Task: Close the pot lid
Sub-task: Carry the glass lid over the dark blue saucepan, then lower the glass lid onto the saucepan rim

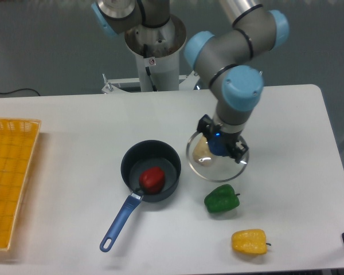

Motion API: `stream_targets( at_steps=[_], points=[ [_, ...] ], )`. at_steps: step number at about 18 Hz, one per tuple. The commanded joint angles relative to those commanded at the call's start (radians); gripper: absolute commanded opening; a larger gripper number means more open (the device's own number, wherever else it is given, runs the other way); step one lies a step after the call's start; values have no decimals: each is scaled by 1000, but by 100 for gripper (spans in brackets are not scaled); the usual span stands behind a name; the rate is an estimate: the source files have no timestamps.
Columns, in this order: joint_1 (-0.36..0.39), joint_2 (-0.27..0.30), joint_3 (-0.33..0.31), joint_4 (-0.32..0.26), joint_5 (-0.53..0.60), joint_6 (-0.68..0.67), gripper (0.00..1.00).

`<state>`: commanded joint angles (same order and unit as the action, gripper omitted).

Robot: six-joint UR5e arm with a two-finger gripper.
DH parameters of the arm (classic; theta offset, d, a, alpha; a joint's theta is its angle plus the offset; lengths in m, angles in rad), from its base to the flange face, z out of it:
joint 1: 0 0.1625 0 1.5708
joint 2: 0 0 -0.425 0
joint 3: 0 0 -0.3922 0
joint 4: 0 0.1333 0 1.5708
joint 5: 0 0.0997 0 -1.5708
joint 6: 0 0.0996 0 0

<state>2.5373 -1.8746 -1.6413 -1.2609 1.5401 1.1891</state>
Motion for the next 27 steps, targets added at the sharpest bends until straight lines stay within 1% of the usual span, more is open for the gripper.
stream_targets(
  at_steps=[4, 6, 11, 14, 25, 27],
  points=[
    [-48, 8, -6, 0, -26, -63, 56],
    [-68, 18, -20, 6, -32, -95, 56],
    [-129, 17, -22, 8, -32, -170, 56],
    [-155, 12, -22, 8, -32, -186, 56],
    [-175, 12, -51, 15, -68, -198, 56],
    [-180, 14, -57, 24, -68, -198, 56]
  ],
)
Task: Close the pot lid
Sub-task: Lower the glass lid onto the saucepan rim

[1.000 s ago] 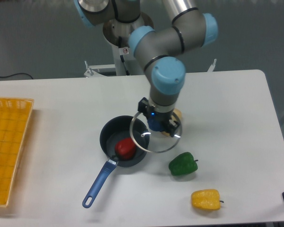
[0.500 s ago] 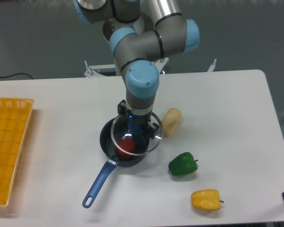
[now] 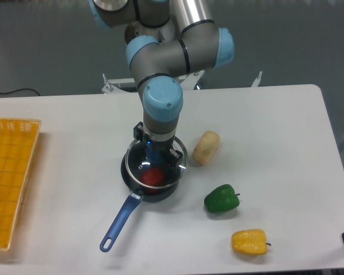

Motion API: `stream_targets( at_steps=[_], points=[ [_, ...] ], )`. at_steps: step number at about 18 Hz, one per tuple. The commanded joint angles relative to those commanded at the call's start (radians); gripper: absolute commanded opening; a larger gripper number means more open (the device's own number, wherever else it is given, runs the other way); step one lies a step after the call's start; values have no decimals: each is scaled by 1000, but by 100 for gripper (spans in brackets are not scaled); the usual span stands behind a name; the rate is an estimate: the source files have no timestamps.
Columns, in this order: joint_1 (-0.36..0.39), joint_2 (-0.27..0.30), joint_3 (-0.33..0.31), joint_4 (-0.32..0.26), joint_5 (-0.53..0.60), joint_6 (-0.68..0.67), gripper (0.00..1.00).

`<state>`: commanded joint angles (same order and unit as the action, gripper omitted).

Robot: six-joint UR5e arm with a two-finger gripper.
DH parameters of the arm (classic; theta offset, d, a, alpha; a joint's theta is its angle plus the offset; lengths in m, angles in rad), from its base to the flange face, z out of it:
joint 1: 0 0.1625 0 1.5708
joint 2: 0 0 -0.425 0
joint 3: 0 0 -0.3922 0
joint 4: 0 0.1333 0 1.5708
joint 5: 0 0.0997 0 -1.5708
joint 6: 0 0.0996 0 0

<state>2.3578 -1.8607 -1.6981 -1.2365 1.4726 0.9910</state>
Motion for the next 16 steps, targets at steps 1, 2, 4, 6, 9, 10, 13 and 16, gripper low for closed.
stream_targets(
  at_steps=[1, 2, 4, 6, 9, 10, 13, 16],
  points=[
    [-2, 0, -2, 9, 0, -2, 56],
    [-3, 0, -8, 15, 0, -2, 56],
    [-9, 0, -11, 22, 2, -6, 56],
    [-14, -2, -11, 22, 2, -11, 56],
    [-18, -3, -11, 23, 3, -11, 56],
    [-20, -5, -11, 23, 3, -11, 56],
    [-22, -6, -15, 28, 6, -15, 56],
    [-22, -6, -22, 29, 8, -28, 56]
  ],
)
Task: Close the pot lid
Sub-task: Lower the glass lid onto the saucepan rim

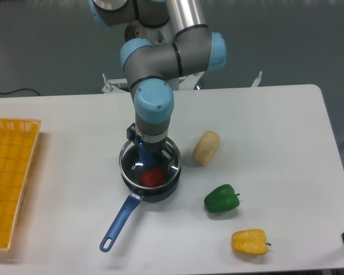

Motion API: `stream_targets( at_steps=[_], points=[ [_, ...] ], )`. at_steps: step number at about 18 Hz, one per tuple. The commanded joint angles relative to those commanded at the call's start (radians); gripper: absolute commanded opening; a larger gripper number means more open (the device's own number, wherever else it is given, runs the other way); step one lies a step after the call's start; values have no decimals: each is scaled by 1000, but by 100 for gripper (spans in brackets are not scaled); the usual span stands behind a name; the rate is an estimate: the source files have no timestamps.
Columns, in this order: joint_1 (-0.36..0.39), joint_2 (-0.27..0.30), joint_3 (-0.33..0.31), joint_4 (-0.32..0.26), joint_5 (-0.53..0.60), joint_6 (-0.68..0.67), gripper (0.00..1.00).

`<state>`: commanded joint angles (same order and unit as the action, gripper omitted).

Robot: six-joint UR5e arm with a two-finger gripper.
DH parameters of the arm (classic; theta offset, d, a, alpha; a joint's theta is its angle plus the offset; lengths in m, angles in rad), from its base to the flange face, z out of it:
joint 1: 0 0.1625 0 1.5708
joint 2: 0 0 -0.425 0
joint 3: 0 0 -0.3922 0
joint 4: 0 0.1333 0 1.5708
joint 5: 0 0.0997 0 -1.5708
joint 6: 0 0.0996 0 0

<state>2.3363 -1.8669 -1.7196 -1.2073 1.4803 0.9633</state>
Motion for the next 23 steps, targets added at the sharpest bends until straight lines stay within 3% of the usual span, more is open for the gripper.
stream_targets(
  at_steps=[5, 23],
  points=[
    [-8, -2, -11, 29, 2, -2, 56],
    [-9, -11, -15, 35, 12, -3, 56]
  ],
)
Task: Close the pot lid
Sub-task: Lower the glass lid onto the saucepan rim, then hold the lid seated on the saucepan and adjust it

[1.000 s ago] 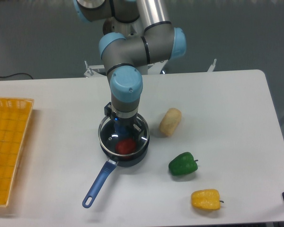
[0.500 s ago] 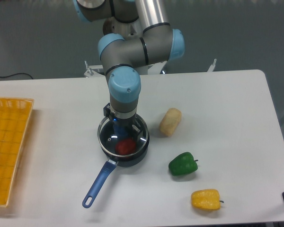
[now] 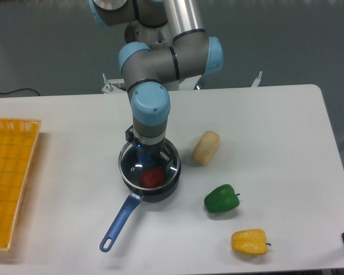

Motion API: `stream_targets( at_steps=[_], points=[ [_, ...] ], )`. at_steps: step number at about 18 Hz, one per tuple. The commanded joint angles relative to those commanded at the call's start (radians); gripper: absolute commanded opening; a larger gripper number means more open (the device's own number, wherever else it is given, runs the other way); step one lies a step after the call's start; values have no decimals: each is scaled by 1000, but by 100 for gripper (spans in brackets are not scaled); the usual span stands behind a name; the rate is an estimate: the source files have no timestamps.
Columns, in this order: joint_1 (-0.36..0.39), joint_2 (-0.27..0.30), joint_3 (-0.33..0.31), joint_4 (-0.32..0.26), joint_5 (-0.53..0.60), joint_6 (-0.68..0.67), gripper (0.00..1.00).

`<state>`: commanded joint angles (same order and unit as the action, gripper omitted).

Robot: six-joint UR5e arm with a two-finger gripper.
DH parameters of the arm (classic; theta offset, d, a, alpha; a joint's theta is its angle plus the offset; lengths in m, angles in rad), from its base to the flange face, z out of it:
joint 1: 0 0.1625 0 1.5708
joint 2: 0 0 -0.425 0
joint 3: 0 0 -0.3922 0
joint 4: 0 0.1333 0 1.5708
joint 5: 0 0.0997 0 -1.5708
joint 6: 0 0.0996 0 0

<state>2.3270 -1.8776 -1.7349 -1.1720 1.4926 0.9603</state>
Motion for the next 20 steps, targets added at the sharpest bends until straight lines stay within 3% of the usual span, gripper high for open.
stream_targets(
  at_steps=[7, 20],
  points=[
    [-11, -15, 0, 35, 2, -26, 56],
    [-11, -14, 0, 35, 2, -21, 56]
  ],
)
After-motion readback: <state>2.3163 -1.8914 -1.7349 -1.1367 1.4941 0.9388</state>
